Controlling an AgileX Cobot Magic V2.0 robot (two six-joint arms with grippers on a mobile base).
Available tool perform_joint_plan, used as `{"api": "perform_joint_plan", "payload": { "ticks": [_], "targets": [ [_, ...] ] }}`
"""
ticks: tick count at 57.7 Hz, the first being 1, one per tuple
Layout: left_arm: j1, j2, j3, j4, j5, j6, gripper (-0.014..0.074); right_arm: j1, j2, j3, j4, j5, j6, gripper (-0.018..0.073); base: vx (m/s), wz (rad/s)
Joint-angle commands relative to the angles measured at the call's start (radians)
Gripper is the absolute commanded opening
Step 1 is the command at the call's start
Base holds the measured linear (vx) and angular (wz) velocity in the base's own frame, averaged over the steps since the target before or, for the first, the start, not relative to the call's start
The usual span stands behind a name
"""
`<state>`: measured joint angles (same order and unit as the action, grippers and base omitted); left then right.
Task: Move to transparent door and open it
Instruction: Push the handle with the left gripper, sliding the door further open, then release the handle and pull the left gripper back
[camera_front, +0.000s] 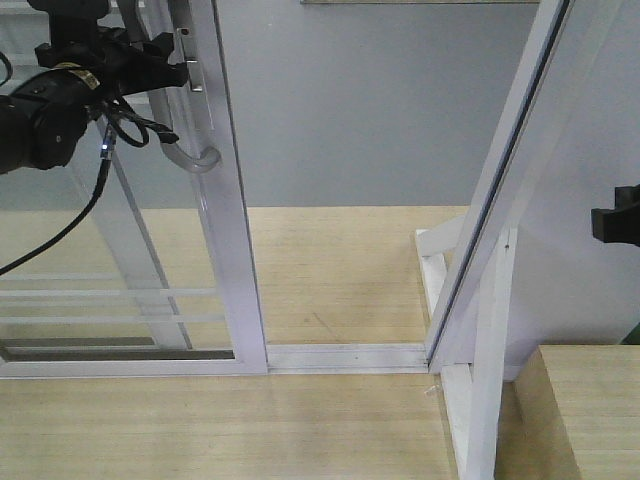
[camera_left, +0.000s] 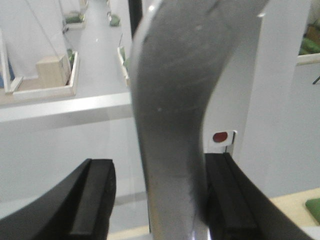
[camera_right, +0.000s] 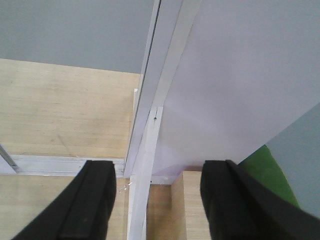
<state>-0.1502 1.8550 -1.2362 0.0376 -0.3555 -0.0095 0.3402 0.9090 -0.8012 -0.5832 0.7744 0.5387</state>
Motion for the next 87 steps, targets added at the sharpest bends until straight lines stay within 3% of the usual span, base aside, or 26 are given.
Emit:
{"api": "perform_joint_plan", "payload": {
  "ticks": [1, 23, 38, 52, 74, 87],
  "targets": [
    [0.061, -0.083, -0.031, -0.077, 0.021, 0.009, 0.0470, -0.005, -0.012, -0.025, -0.039, -0.047, 0.004, 0.0444, 0.00, 0.00],
    [0.112, -0.112, -0.031, -0.067, 0.094, 0.009, 0.0470, -0.005, -0.012, -0.025, -0.039, -0.047, 0.004, 0.0444, 0.00, 0.00],
    [0.092, -0.182, -0.026, -0.058, 0.356, 0.027, 0.0470, -0.005, -0.012, -0.025, -0.042, -0.053, 0.004, 0.0444, 0.00, 0.00],
    [0.079, -0.350, 0.095, -0.062, 0.356, 0.161, 0.0470, -0.005, -0.012, -0.025, -0.043, -0.063, 0.004, 0.0444, 0.00, 0.00],
    [0.080, -0.756, 0.510, -0.062, 0.256, 0.154, 0.0470, -0.005, -0.012, -0.025, -0.041, -0.073, 0.004, 0.0442, 0.00, 0.00],
    [0.080, -0.930, 0.623, -0.063, 0.242, 0.149, 0.0470, -0.005, -0.012, -0.025, -0.040, -0.073, 0.004, 0.0442, 0.00, 0.00]
  ]
}}
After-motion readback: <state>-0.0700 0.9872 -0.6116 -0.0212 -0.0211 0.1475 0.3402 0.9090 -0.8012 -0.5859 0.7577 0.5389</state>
